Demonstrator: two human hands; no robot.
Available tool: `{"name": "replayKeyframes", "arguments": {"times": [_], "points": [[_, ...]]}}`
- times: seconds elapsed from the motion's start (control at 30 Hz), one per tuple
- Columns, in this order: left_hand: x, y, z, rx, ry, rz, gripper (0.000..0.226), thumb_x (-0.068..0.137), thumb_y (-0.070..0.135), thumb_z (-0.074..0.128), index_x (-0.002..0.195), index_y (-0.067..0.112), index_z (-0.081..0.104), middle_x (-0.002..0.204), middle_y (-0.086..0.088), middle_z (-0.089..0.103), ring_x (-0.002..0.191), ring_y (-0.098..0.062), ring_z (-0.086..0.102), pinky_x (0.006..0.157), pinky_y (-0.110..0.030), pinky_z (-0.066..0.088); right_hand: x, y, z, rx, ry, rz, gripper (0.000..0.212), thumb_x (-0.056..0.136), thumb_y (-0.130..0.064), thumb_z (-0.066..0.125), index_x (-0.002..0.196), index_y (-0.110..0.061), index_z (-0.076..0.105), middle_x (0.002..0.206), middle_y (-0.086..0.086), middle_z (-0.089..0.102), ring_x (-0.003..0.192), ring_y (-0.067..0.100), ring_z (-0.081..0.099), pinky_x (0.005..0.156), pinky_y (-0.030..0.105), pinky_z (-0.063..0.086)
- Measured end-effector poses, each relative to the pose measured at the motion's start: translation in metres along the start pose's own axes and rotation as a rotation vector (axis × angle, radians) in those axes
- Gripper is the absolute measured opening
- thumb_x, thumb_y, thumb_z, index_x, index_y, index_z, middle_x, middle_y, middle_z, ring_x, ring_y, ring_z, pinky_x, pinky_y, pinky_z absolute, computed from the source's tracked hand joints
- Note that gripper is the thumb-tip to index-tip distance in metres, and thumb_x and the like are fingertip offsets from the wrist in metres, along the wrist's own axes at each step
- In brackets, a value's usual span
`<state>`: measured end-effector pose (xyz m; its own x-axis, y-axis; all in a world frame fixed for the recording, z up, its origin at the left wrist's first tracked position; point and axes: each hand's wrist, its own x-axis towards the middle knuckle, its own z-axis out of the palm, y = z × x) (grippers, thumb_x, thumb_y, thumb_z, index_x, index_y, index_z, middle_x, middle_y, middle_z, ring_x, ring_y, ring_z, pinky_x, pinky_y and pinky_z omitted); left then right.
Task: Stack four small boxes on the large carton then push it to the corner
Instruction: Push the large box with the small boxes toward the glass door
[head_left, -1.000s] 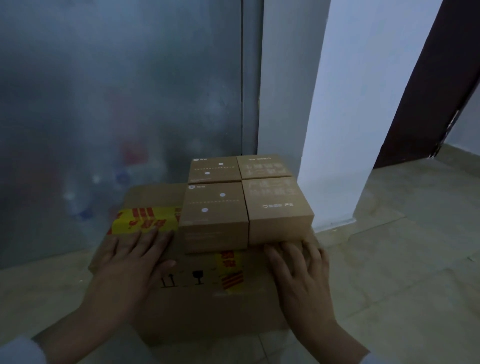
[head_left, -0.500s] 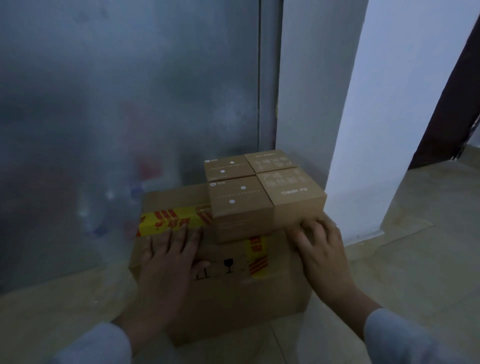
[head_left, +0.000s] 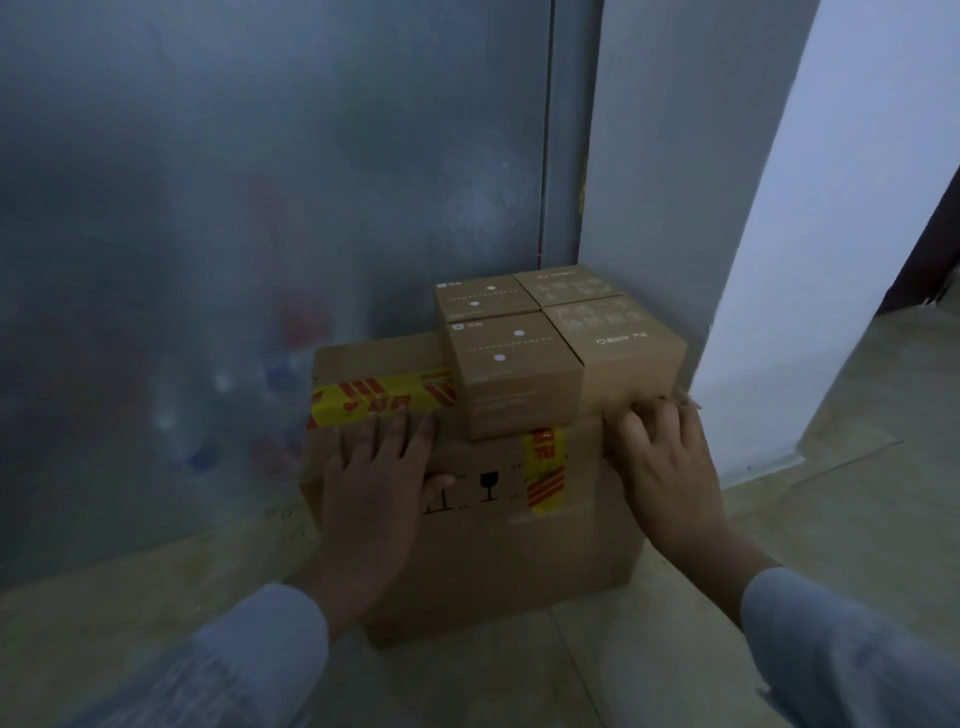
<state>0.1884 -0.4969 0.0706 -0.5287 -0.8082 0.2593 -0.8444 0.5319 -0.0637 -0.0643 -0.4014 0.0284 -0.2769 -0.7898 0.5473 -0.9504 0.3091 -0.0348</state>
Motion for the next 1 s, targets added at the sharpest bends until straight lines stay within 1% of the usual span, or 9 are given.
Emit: {"name": "replayKeyframes", "arguments": {"times": [0.13,0.37,0.63,0.7,0.77,0.83,0.87,0.93,1.0], "points": [[0.007,0.008,0.002,-0.014,0.038,-0.018,0.056,0.078,0.048,0.055,0.125,0.016,0.056,0.126,-0.016,0.062,0.113,-0.042,0.057,0.092,-0.063,0.042,0.017,-0.003,-0.001,-0.020,-0.028,0.037,0.026,0.081,-0.016,0.059,0.102,-0.014,0.043,0.109,0.022,0.055,0.102,0.045,0.050,0.089,0.050,0.046],[0.022,0.014,0.013,0.005,0.073,-0.043,0.056,0.078,0.046,0.059,0.124,0.015,0.057,0.125,-0.017,0.062,0.115,-0.043,0.056,0.092,-0.063,0.040,0.035,-0.003,0.000,-0.035,-0.023,0.047,0.038,0.073,-0.005,0.067,0.099,-0.013,0.040,0.099,0.025,0.055,0.089,0.046,0.052,0.070,0.048,0.051],[0.025,0.011,0.018,-0.006,0.054,-0.036,0.057,0.079,0.049,0.055,0.126,0.016,0.056,0.126,-0.015,0.062,0.116,-0.040,0.056,0.093,-0.061,0.041,0.039,-0.003,0.001,-0.017,-0.081,0.055,0.040,0.073,-0.008,0.069,0.099,-0.013,0.040,0.099,0.024,0.056,0.090,0.048,0.053,0.069,0.049,0.052],[0.023,0.011,0.018,-0.032,0.051,-0.032,0.057,0.080,0.049,0.053,0.127,0.017,0.054,0.129,-0.015,0.060,0.118,-0.040,0.055,0.095,-0.061,0.040,0.038,-0.005,0.000,0.005,-0.107,0.069,0.040,0.072,-0.008,0.070,0.099,-0.012,0.041,0.102,0.024,0.056,0.094,0.049,0.053,0.073,0.050,0.052],[0.021,0.012,0.016,-0.077,0.048,-0.030,0.059,0.085,0.051,0.043,0.135,0.020,0.045,0.140,-0.012,0.050,0.129,-0.037,0.045,0.104,-0.059,0.032,0.033,-0.005,0.001,0.053,-0.126,0.062,0.045,0.070,-0.009,0.073,0.103,-0.012,0.042,0.110,0.026,0.054,0.104,0.051,0.051,0.082,0.054,0.051],[0.022,0.012,0.011,-0.153,0.007,-0.030,0.061,0.090,0.055,0.028,0.143,0.024,0.030,0.153,-0.006,0.032,0.142,-0.030,0.025,0.114,-0.050,0.016,0.027,-0.004,-0.002,0.128,-0.140,0.037,0.052,0.070,-0.017,0.072,0.112,-0.012,0.041,0.119,0.027,0.051,0.114,0.051,0.047,0.090,0.058,0.047],[0.024,0.011,0.007,-0.223,-0.023,-0.038,0.062,0.091,0.057,0.021,0.145,0.025,0.026,0.156,-0.003,0.025,0.144,-0.027,0.017,0.116,-0.046,0.011,0.024,-0.004,-0.003,0.154,-0.140,0.028,0.055,0.072,-0.026,0.068,0.118,-0.012,0.041,0.124,0.026,0.050,0.118,0.049,0.046,0.093,0.058,0.045],[0.029,0.009,-0.003,-0.361,-0.096,-0.083,0.063,0.091,0.057,0.013,0.144,0.024,0.027,0.157,-0.002,0.021,0.146,-0.024,0.012,0.117,-0.043,0.008,0.019,-0.006,-0.008,0.199,-0.141,0.054,0.062,0.079,-0.049,0.051,0.129,-0.013,0.041,0.133,0.023,0.047,0.122,0.043,0.044,0.099,0.055,0.041],[0.033,0.010,-0.011,-0.420,-0.159,-0.104,0.066,0.090,0.058,0.010,0.143,0.024,0.031,0.157,-0.004,0.022,0.145,-0.026,0.012,0.118,-0.044,0.009,0.017,-0.010,-0.013,0.256,-0.163,0.094,0.074,0.081,-0.065,0.032,0.139,-0.017,0.035,0.145,0.017,0.036,0.131,0.036,0.036,0.107,0.054,0.033]]}}
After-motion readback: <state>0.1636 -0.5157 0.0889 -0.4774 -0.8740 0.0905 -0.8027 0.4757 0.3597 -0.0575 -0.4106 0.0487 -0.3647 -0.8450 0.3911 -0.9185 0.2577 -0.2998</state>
